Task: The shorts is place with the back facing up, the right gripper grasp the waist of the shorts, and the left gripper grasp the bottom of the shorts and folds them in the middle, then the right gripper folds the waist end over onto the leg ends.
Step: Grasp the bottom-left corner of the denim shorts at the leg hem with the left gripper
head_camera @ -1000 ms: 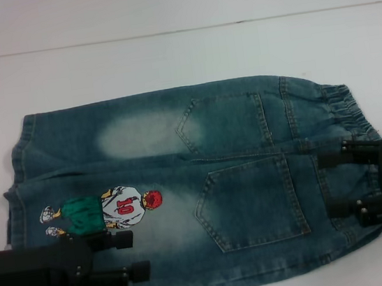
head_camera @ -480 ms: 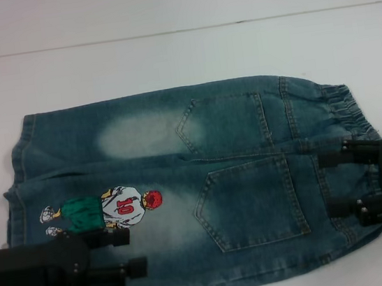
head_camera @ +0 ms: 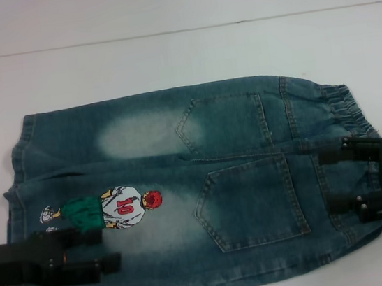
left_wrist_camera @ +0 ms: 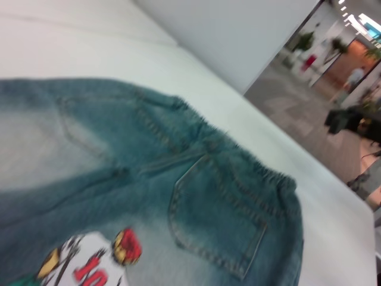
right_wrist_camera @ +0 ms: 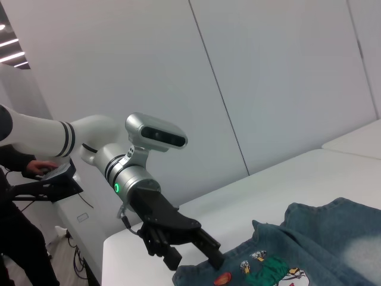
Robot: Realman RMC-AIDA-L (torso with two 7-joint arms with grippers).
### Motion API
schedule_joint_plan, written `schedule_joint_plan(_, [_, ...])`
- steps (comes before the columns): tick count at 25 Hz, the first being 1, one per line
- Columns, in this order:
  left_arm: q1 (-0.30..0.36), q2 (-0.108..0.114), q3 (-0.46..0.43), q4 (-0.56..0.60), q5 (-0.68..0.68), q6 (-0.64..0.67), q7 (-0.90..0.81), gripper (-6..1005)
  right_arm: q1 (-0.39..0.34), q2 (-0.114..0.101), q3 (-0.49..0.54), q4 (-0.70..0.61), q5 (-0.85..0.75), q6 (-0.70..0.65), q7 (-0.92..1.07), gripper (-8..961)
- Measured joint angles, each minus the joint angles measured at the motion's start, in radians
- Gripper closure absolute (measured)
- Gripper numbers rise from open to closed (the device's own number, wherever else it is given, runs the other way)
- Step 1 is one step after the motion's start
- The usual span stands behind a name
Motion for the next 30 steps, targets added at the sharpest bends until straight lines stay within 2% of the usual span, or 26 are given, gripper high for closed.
schedule_joint_plan(1, [-0.001, 0.007, -0.009, 0.019, 0.043, 0.000, -0.034, 115, 0.000, 0.000, 0.001, 0.000, 0.000, 0.000, 0.000, 42])
schedule_joint_plan(16, [-0.018, 0.048, -0.047, 0.131, 0.189, 0.079, -0.186, 116, 0.001, 0.004, 0.024, 0.000, 0.001, 0.003, 0.000, 41])
schedule_joint_plan(25, [-0.049, 0.068, -0.068, 0.162, 0.313, 0.082, -0.253, 116, 0.000, 0.008, 0.033, 0.000, 0.001, 0.007, 0.000, 41])
schedule_joint_plan(30, [-0.053, 0.072, -0.079, 0.174, 0.328, 0.082, -0.269, 115, -0.001, 0.009, 0.043, 0.001, 0.001, 0.008, -0.003, 41])
